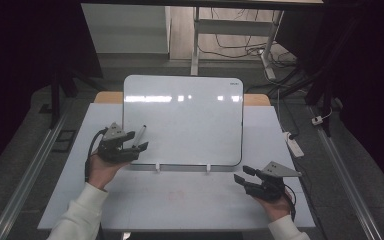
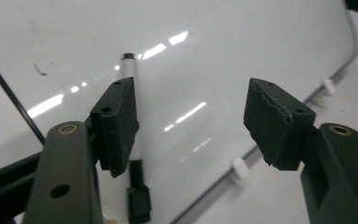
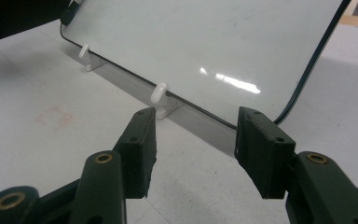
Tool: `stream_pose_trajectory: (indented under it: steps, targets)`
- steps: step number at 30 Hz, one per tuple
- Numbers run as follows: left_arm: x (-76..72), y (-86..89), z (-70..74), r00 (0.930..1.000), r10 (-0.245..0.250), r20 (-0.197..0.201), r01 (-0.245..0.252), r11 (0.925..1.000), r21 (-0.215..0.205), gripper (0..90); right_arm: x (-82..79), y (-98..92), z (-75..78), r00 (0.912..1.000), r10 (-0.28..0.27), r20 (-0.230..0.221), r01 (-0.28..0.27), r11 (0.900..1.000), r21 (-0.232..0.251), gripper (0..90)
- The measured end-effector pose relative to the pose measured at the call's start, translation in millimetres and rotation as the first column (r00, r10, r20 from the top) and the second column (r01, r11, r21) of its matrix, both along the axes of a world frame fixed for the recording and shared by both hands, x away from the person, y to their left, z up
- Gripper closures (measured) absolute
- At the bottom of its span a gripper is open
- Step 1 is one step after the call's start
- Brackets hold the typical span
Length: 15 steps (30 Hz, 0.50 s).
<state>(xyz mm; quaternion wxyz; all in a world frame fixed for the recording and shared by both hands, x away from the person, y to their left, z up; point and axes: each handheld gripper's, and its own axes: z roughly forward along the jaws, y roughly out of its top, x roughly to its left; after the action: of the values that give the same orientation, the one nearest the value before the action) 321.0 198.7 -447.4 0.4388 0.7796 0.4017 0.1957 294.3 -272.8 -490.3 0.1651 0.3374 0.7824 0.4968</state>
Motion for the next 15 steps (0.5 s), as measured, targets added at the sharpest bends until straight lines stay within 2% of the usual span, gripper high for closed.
stream_pose_trajectory:
  steps: [6, 10, 15]
  targets:
    - [-22.6, 5.5, -4.3, 0.9984, -0.050, -0.029, 0.049, 0.9986, -0.021, 31.1, -1.6, -1.5, 1.5, 0.9993, 0.003, 0.037, -0.002, 1.000, -0.030, 46.3]
    - [-40.0, 14.6, -11.0, 0.9971, -0.055, -0.053, 0.053, 0.9978, -0.039, 28.3, -3.5, -3.5, 1.2, 0.9981, 0.008, 0.061, -0.005, 0.998, -0.057, 44.8]
    - [-60.4, 29.3, -24.0, 0.9955, -0.048, -0.082, 0.041, 0.9959, -0.081, 23.4, -6.2, -10.3, -0.2, 0.9963, 0.005, 0.086, 0.002, 0.997, -0.073, 43.2]
